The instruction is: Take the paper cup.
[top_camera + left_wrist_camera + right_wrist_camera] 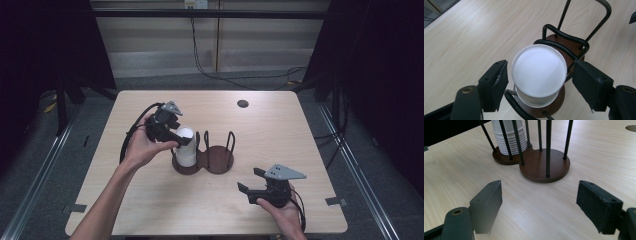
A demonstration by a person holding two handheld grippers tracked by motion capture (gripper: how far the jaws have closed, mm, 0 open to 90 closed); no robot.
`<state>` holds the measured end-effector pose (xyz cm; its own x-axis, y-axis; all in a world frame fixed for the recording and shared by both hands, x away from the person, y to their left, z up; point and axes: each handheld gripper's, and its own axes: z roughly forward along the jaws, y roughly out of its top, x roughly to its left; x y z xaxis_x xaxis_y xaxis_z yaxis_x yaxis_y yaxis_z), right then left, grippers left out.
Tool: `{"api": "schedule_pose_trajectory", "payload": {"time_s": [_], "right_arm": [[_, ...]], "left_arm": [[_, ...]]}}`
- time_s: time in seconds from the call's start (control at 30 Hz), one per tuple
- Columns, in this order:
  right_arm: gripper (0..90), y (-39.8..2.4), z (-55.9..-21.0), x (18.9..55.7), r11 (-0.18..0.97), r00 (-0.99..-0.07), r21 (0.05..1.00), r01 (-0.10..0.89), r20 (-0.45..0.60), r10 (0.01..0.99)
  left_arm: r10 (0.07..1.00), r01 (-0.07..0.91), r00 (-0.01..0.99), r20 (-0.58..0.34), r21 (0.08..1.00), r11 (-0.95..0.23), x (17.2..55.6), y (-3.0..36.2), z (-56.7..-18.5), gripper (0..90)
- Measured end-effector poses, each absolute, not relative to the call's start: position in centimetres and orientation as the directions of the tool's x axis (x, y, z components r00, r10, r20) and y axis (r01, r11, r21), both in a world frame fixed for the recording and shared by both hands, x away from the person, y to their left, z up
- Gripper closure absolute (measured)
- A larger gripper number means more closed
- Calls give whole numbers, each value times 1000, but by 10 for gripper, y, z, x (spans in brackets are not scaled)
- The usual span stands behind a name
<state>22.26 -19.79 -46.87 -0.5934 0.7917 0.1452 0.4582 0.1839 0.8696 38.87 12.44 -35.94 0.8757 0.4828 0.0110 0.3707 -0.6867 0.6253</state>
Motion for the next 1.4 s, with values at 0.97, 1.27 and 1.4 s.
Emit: {"api": "schedule_pose_trajectory", "payload": {"time_s": [0.97, 1.27, 1.4], "right_arm": [[201, -197, -470, 223, 184, -598, 863, 470, 158, 786], [201, -196, -470, 223, 185, -599, 863, 470, 158, 785], [201, -196, -470, 223, 187, -599, 863, 470, 156, 785]], "left_arm": [[470, 378, 882, 36, 544, -750, 395, 108, -366, 355], [483, 386, 875, 34, 551, -740, 394, 109, -365, 356], [473, 376, 880, 39, 550, -746, 394, 111, -362, 356]]}}
